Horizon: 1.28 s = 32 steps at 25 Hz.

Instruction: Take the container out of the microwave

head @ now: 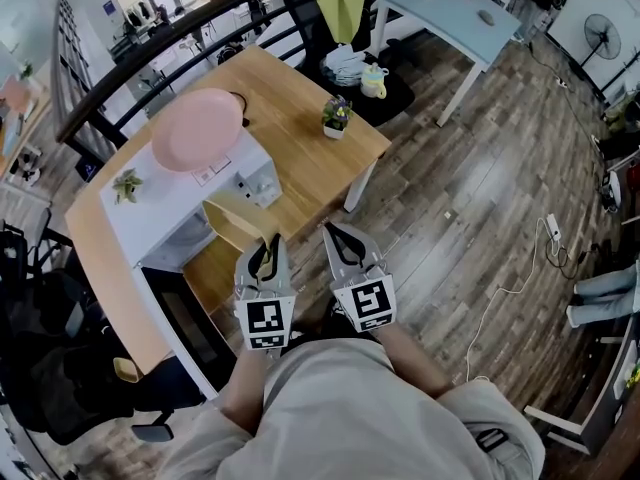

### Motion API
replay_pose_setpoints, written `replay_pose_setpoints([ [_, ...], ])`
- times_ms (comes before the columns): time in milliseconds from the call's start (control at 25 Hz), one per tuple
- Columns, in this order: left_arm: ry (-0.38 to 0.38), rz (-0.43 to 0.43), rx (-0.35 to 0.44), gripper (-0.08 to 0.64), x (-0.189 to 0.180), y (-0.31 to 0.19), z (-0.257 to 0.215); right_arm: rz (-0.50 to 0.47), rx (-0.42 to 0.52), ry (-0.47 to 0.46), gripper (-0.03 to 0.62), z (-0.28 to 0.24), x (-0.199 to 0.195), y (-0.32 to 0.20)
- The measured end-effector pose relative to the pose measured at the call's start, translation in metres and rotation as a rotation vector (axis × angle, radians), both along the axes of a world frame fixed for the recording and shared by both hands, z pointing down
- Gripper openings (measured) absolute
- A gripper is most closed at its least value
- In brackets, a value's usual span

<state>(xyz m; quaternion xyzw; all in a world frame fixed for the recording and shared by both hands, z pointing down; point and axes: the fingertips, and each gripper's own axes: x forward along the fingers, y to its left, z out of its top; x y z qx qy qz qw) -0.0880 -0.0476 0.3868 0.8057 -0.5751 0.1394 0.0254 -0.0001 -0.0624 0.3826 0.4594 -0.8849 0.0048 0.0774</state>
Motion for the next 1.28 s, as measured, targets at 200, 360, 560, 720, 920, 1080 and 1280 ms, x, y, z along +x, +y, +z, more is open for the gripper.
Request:
replay_pose_setpoints([
  [200,0.029,0.005,0.037,0.034,0.0,0.002,-0.015,0.012,0.04,-0.01,0.011,-0.017,0.003,0.001],
  [360,0.062,0.007,0.065,0.034,-0.001,0.003,-0.027,0.02,0.076,-0.013,0.011,-0.032,0.005,0.001],
  [560,0.088,0.012,0.103,0.034,0.0,0.004,-0.042,0.015,0.127,-0.002,0.011,-0.049,0.006,0.001],
  [720,0.117,0.007,0.144,0.032,-0.001,0.004,-0.048,0.021,0.133,0.0,0.011,-0.054,0.006,0.002],
  [920,0.106,0.006,0.109,0.032,-0.001,0.005,-0.046,0.007,0.135,0.002,0.011,-0.055,0.003,0.003],
  [1080,0.109,0.001,0.108,0.032,-0.003,0.004,-0.045,-0.002,0.132,0.004,0.011,-0.053,0.001,0.003],
  [1280,0.112,-0.005,0.106,0.032,-0.004,0.004,-0.045,0.003,0.131,0.009,0.011,-0.054,0.002,0.003],
])
